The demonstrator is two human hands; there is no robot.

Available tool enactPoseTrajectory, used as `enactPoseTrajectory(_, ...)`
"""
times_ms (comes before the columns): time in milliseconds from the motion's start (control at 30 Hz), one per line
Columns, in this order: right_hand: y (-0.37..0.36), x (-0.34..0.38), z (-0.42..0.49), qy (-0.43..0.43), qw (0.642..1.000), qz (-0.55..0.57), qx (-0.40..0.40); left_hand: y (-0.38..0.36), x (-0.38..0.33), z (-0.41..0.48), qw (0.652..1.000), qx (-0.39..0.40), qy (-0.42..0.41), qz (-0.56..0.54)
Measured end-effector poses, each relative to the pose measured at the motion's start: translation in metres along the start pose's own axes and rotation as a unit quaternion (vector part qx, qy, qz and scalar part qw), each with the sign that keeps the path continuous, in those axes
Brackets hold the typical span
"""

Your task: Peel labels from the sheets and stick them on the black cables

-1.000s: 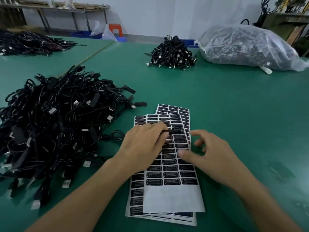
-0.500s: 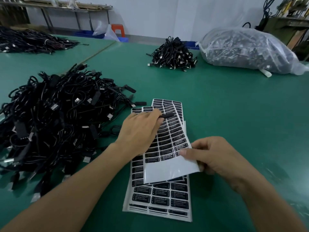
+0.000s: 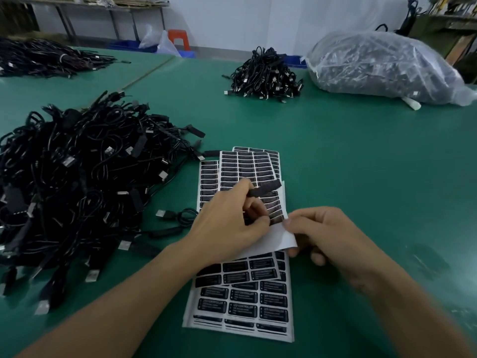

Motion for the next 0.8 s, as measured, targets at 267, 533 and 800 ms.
enactPoseTrajectory(267,0.003,-0.003,0.003,0.007,1.0,0.029,0.008,0.009,-0.008,-0.005,0.998,-0.021,-0.03,-0.05)
enactPoseTrajectory(533,-0.003,0.001,0.004,0.062,0.997,-0.039,-0.002,0.006,-0.024,-0.009,0.997,-0.029,-0.062,0.039)
enactPoseTrajectory(800,-0.005,0.005,0.004,0.1,0.994,-0.052,-0.015,0.007,-0.024,-0.008,0.996,-0.048,-0.076,0.003)
Point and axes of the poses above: each hand's wrist, its own z-axis towards the middle knuckle, its own y-axis out of the back of the hand, x = y × z, the point moved 7 cm from there along z, towards the middle knuckle, and after that the axes turned 2 degrees about -x, right-handed, at the moved point
